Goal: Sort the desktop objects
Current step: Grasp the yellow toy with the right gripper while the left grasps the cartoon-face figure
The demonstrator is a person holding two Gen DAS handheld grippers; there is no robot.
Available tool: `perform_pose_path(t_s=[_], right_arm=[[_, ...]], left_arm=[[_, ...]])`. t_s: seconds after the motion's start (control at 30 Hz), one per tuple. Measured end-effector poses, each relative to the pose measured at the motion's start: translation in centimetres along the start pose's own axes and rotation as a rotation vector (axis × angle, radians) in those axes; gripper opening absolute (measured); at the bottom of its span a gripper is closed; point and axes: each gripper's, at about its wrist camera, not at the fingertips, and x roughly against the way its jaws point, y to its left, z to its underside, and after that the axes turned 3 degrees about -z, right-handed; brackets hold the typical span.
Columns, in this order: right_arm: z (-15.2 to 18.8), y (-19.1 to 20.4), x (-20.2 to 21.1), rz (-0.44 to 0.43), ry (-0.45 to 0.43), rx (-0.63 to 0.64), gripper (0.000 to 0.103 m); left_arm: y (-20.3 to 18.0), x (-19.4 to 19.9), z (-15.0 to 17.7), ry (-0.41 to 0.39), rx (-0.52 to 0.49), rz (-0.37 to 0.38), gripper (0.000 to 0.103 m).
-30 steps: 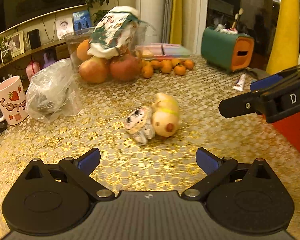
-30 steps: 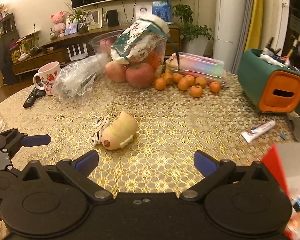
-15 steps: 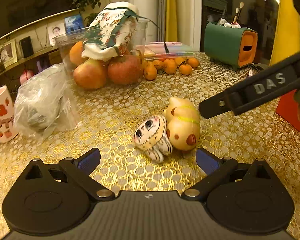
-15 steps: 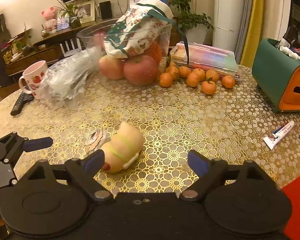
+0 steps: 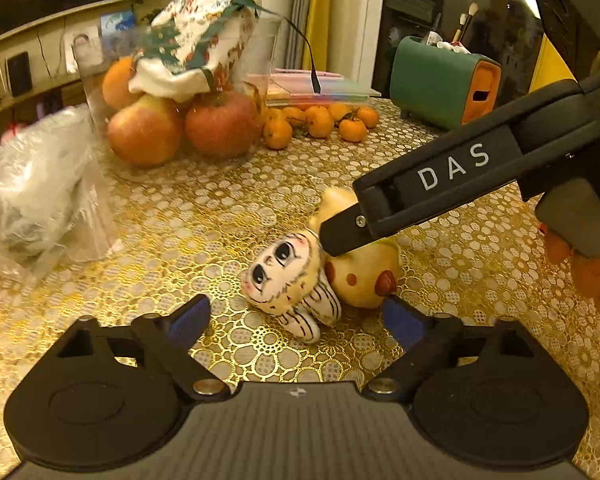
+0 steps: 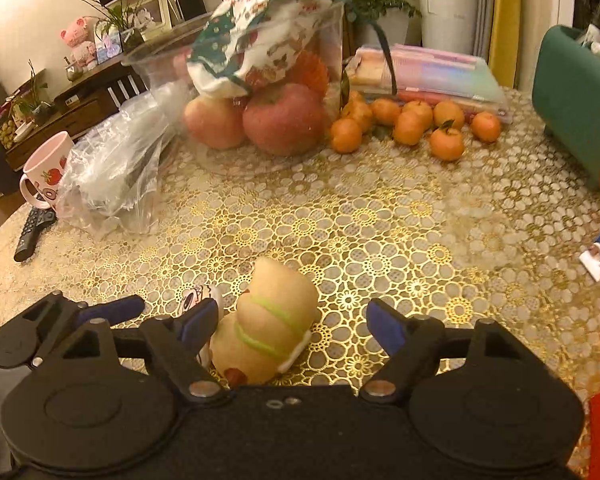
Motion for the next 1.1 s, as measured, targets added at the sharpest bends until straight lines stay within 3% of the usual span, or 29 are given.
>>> perform_pose_path(t_s=[0.27,0.47,0.6,0.8,0.9,1.1], right_arm=[[-0.4,-0.3,-1.4,-0.021,0.013,-0.034,0.076],[-0.7,-0.8,-1.5,-0.068,-0.012,-0.073,0.055],[-0.8,-0.8,-1.3,-0.074,-0.023,-0.059,0.052],[-0.9,-1.0,-0.4,-0.071,-0.033,-0.041,0.049],[-0.9,-1.4,0.1,-0.074,-0.035,-0.032,0.048],[-0.7,-2.4,0.8,-0.047,-0.018,0.002,0.048]], left_arm=[[0.0,-0.9,-0.6,-0.017,0.013,0.016,0.080],[0.3,-1.0,-0.7,-0.032,0.018,0.018,0.064],[0.3,-0.8,-0.7,-0.032,0.027,0.021,0.059],[0.2,-0.4,-0.4,-0.029,0.026,0.028,0.060],[0.1,-0.3,-0.4,-0.028,0.018,0.023,0.068],[-0.2,-1.2,-1.1,-0.023,0.002,0.004,0.068]])
